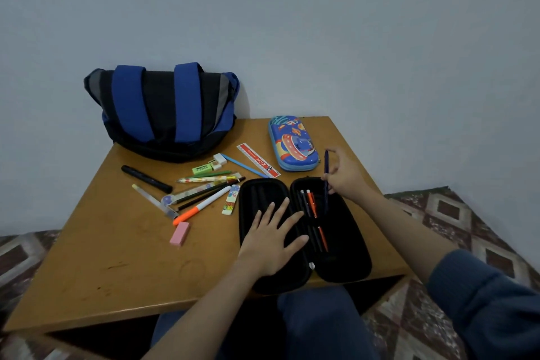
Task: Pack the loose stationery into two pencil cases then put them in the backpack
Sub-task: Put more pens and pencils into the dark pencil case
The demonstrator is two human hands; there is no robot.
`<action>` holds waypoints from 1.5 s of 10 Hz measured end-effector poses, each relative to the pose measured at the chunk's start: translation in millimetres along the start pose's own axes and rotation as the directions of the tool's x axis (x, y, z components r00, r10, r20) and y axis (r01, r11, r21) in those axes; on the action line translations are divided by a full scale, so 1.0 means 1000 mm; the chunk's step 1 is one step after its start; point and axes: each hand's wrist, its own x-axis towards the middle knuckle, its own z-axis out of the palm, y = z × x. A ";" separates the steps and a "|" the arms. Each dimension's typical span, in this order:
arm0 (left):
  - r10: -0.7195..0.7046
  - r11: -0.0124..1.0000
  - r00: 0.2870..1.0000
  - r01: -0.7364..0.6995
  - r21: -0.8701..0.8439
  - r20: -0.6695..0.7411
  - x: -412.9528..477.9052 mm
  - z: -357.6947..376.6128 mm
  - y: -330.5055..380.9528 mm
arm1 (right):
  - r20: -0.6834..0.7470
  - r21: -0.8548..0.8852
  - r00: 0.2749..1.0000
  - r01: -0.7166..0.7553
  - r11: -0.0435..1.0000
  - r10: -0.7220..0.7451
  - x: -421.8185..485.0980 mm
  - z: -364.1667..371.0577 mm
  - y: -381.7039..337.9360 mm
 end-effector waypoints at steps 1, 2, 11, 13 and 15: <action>-0.003 1.000 1.000 0.003 0.014 -0.002 0.001 0.001 0.000 | 0.033 -0.005 0.999 -0.015 1.000 0.015 0.002 0.001 0.003; -0.003 1.000 1.000 0.003 0.020 -0.003 0.001 0.001 0.000 | 0.047 0.016 0.998 -0.035 0.999 0.034 0.005 0.001 0.004; 0.001 1.000 1.000 -0.001 0.022 -0.018 -0.001 0.001 0.000 | 0.219 0.145 0.968 -0.158 0.977 0.124 -0.007 0.013 0.014; 0.001 1.000 1.000 -0.001 0.021 -0.018 -0.001 0.001 0.000 | 0.181 -0.031 0.965 -0.188 0.982 0.190 -0.008 0.022 0.011; -0.002 1.000 1.000 0.003 0.009 -0.016 -0.001 0.001 0.000 | 0.005 0.282 0.996 -0.088 0.955 0.090 -0.005 0.008 0.003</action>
